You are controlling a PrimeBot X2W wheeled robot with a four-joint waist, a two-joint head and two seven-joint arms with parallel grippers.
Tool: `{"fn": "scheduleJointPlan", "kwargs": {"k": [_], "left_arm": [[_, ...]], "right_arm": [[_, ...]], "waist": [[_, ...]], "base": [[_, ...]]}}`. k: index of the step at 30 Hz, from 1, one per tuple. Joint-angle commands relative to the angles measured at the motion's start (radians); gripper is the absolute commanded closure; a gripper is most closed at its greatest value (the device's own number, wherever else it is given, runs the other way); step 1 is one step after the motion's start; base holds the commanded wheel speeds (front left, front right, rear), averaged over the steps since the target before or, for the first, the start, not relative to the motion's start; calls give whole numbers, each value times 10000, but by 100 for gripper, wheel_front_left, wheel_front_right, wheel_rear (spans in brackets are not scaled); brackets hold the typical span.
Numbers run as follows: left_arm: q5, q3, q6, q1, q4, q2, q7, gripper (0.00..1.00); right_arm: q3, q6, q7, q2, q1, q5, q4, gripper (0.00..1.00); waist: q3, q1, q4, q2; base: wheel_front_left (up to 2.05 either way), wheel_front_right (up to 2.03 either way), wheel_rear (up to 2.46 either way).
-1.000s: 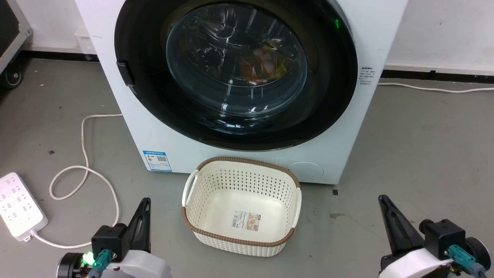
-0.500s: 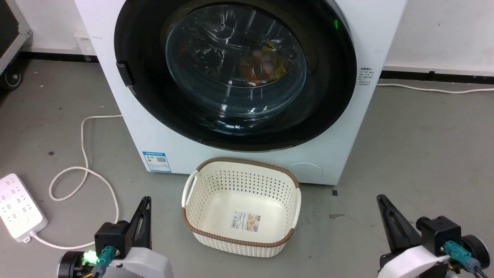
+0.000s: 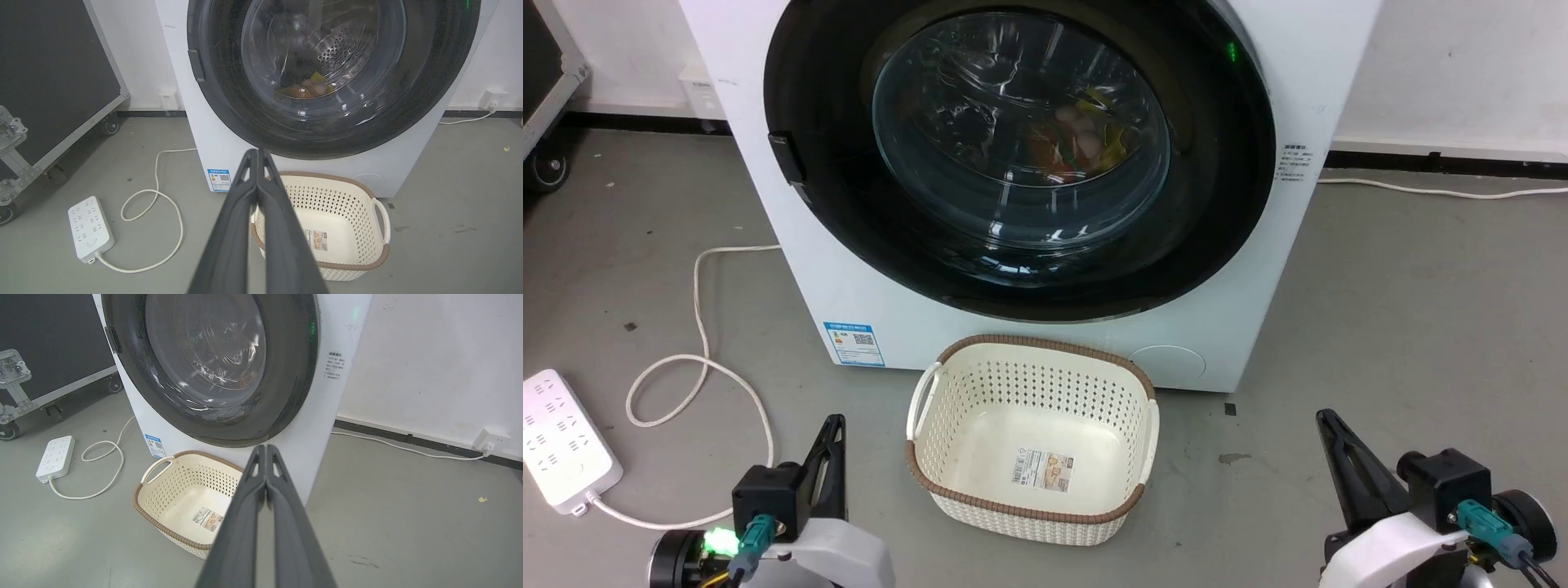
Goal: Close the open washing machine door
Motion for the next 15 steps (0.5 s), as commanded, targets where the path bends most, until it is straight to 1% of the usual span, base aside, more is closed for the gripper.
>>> {"fn": "scheduleJointPlan", "kwargs": {"k": [1,15], "left_arm": [[123,31,70,-182,-70,-33,52,100],[156,32,87,-188,-85,-49,87,100]], "right_arm": [[7,-7,53,-27,-132,-65,-40,100],[9,-7,87,-27,-144,-80,-41,100]], "waist": [[-3,1,-1,-1],[-6,1,-4,-1]], "base": [[0,0,0],[0,0,0]]}}
